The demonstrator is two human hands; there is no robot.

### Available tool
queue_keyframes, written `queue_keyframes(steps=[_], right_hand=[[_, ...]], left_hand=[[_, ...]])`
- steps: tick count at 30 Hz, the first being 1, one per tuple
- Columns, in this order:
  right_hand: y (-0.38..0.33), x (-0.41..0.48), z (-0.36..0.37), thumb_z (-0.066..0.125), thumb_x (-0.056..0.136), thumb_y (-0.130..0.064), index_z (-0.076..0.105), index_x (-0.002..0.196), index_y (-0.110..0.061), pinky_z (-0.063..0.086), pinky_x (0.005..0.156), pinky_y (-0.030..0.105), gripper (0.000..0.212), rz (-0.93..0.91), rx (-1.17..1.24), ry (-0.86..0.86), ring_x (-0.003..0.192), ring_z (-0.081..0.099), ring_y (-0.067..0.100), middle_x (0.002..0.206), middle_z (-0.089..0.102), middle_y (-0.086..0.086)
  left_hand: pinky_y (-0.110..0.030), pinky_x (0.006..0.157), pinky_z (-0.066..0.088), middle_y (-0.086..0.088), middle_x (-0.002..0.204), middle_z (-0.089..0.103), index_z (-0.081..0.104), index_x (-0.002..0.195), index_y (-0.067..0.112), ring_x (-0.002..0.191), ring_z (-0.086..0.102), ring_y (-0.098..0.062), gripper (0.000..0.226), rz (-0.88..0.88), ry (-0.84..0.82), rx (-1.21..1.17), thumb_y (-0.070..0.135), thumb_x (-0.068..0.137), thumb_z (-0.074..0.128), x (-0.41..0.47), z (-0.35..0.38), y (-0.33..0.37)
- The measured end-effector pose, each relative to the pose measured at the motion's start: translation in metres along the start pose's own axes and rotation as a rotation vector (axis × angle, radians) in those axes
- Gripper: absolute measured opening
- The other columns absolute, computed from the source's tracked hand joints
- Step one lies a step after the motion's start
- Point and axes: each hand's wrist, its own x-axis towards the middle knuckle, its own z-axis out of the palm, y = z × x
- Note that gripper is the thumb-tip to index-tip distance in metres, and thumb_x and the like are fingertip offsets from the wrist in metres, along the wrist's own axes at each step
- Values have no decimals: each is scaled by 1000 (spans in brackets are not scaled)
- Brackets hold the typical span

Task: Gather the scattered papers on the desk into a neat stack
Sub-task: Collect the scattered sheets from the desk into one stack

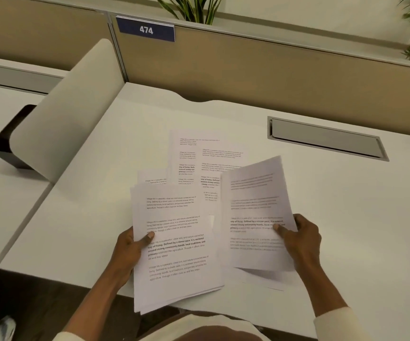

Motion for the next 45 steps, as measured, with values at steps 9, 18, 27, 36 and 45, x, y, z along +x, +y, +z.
queue_keyframes(steps=[9, 18, 27, 36, 45], right_hand=[[-40, -12, 4, 93, 78, -4, 82, 108, -14, 64, 70, 21, 34, -91, 434, -229, 87, 84, 13, 101, 87, -4], [-22, -72, 102, 92, 83, -20, 78, 113, -18, 67, 91, 45, 33, -32, 214, -489, 98, 82, 16, 110, 85, -6], [-10, -67, 92, 79, 87, -61, 71, 110, -25, 57, 94, 43, 44, -40, -354, -128, 110, 68, 23, 108, 72, -5], [14, -44, 50, 79, 65, -85, 49, 129, -6, 56, 91, 51, 106, 114, -791, 35, 126, 48, 37, 129, 48, 17], [1, -31, 52, 96, 74, -42, 41, 141, -7, 43, 108, 51, 94, 250, -523, -64, 124, 67, 40, 134, 67, 17]], left_hand=[[-58, 93, 67, -12, 121, 85, 72, 135, 11, 107, 82, -39, 32, 8, -35, -56, 11, 103, 70, 7, 4, 13], [-29, 77, 67, 9, 110, 87, 76, 123, 34, 95, 85, -16, 43, -3, -41, -14, 62, 98, 57, 4, 24, 20], [-33, 76, 70, 9, 116, 86, 72, 134, 28, 100, 85, -20, 39, 72, -57, 82, 17, 98, 80, 5, 23, 11], [-31, 69, 69, 12, 112, 86, 71, 131, 28, 96, 85, -20, 35, 76, -71, 96, 12, 100, 76, -1, 15, 9], [-32, 67, 69, 10, 110, 87, 71, 128, 29, 94, 86, -22, 34, 72, -56, 68, 12, 99, 77, -3, 6, 9]])
